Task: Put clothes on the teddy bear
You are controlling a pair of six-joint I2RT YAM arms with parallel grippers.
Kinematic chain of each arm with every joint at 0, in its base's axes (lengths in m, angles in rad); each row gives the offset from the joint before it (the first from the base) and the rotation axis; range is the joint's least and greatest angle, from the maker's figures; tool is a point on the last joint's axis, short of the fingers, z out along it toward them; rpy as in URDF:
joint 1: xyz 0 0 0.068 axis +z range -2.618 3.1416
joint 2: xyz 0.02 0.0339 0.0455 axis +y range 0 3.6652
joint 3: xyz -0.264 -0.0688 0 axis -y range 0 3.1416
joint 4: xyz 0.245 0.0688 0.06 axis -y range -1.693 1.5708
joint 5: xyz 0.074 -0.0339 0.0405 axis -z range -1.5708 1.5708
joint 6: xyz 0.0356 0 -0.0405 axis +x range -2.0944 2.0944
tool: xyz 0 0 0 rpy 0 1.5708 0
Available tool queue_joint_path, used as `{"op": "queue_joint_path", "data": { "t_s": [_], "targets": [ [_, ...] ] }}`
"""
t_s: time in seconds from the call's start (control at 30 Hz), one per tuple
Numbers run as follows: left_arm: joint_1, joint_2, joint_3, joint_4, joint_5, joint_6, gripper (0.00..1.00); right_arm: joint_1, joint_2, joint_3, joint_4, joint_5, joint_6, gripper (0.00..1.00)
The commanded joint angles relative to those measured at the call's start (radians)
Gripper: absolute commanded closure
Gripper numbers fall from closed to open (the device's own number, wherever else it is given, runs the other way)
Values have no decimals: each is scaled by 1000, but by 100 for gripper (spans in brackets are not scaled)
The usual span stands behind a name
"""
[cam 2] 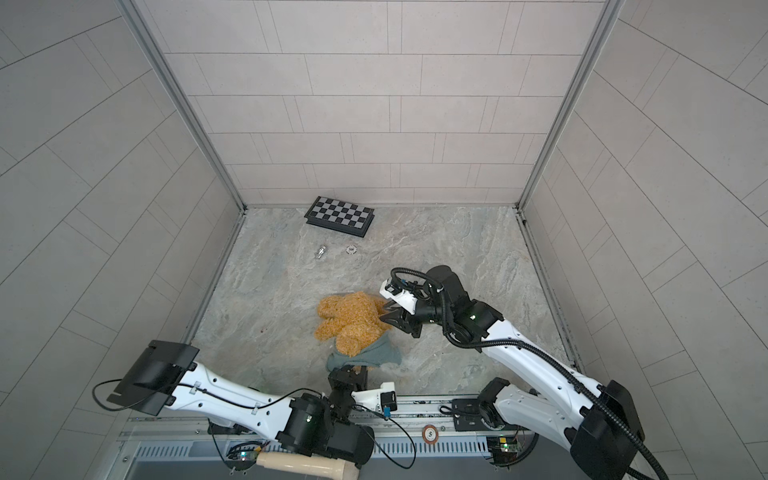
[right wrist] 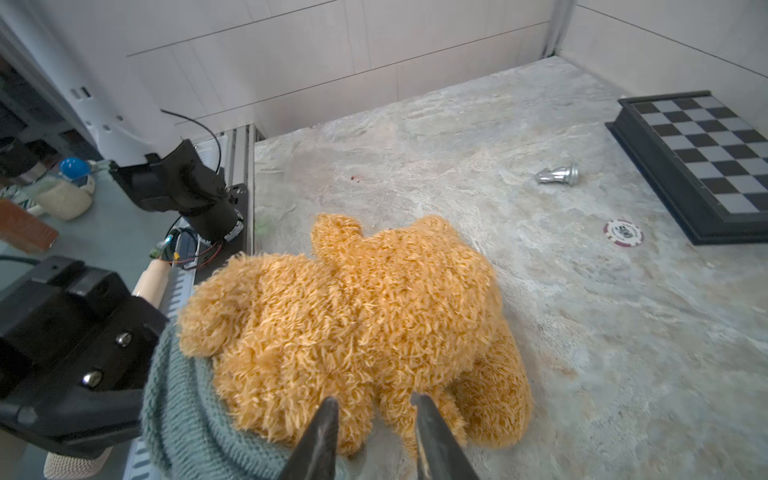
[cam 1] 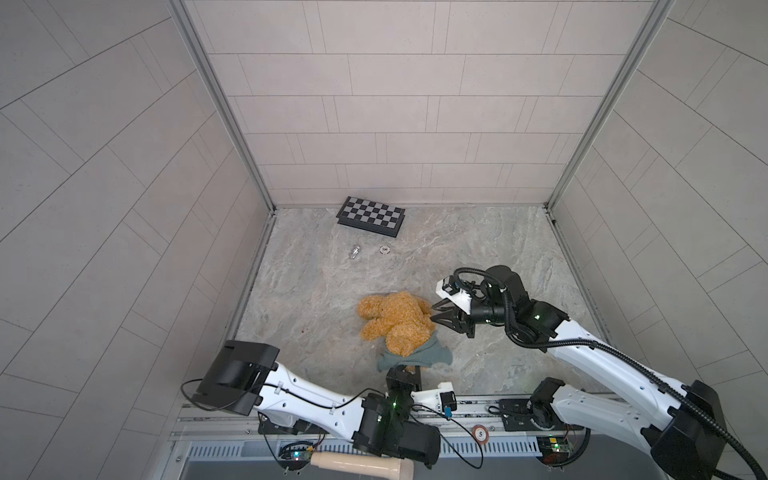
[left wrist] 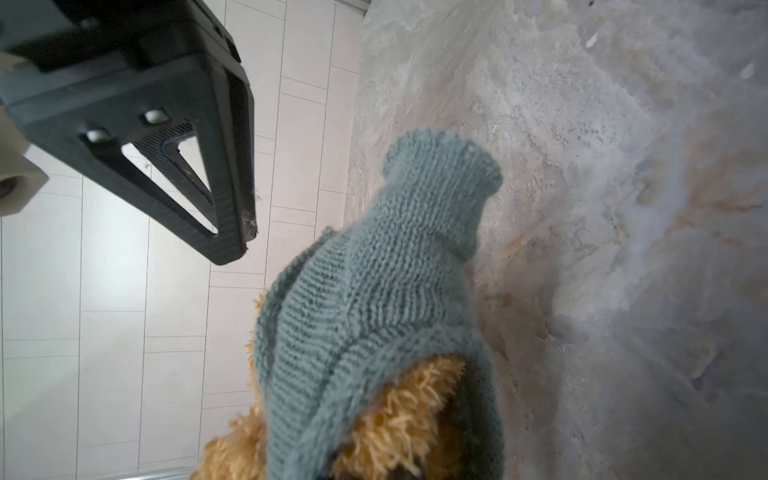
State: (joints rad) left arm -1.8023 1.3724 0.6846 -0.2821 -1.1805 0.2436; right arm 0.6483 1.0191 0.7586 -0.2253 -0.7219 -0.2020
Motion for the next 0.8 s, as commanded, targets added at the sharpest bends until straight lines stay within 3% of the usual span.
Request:
{"op": "queue_joint_path", "data": {
  "t_s": [0.0, 0.1, 0.33, 0.57, 0.77],
  "targets": [
    [1, -18, -13, 22, -26, -30, 100, 64, -12, 56, -118, 12, -217, 70],
    [4, -21, -9, 11, -21, -43, 100, 160, -24, 109, -217, 109, -312, 81],
    [9, -11, -1, -7, -18, -59, 100, 268, -23, 170, -278, 202, -405, 93],
    [9, -12, 6, -30, -27, -85, 100, 335, 102, 275, -455, 270, -507, 93],
    [9, -11, 5, -31, -18, -85, 100, 338, 110, 265, -440, 268, -511, 85]
  ]
}}
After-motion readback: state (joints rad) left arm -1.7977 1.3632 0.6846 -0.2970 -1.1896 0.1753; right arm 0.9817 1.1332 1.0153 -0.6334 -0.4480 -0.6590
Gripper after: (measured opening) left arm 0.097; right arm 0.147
